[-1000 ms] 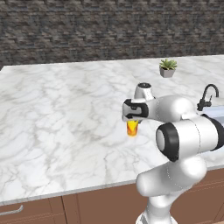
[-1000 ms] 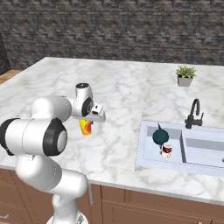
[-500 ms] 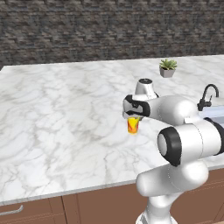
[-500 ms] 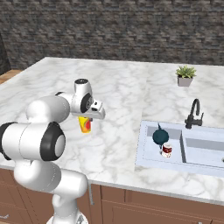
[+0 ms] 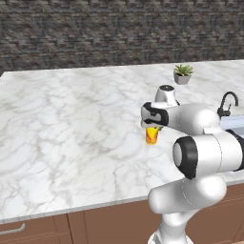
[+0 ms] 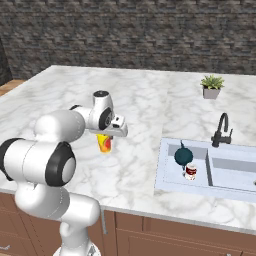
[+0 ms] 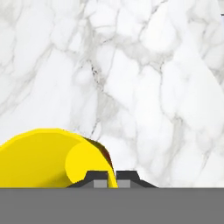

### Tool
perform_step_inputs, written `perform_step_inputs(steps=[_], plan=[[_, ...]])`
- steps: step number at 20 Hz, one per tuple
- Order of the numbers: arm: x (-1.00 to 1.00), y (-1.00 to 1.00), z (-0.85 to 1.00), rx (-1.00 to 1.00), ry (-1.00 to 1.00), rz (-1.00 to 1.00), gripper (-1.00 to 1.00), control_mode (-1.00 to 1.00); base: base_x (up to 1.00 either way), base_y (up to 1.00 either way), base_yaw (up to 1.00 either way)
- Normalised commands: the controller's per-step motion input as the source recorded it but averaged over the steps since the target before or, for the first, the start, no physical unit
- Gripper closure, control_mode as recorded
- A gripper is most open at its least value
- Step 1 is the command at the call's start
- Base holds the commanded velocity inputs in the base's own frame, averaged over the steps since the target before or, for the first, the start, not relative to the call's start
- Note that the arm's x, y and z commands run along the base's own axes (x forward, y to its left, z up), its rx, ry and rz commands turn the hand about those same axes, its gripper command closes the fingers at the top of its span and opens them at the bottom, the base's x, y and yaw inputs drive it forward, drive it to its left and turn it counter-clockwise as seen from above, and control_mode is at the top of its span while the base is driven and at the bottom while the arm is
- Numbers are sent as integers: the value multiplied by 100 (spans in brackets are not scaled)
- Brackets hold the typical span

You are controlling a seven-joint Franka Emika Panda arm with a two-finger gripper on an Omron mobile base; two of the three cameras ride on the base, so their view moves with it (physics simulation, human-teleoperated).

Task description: Pick the cup and teapot and place them in the sink. Then turn on the water.

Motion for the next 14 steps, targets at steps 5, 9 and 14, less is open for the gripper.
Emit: perform_step_inputs(steps=[5, 9, 14], plan=[[0, -52, 0, 0, -3, 0, 100, -100, 0, 0, 0], [0, -47, 0, 0, -2, 0, 100, -100, 0, 0, 0], [0, -43, 0, 0, -1, 0, 100, -100, 0, 0, 0]])
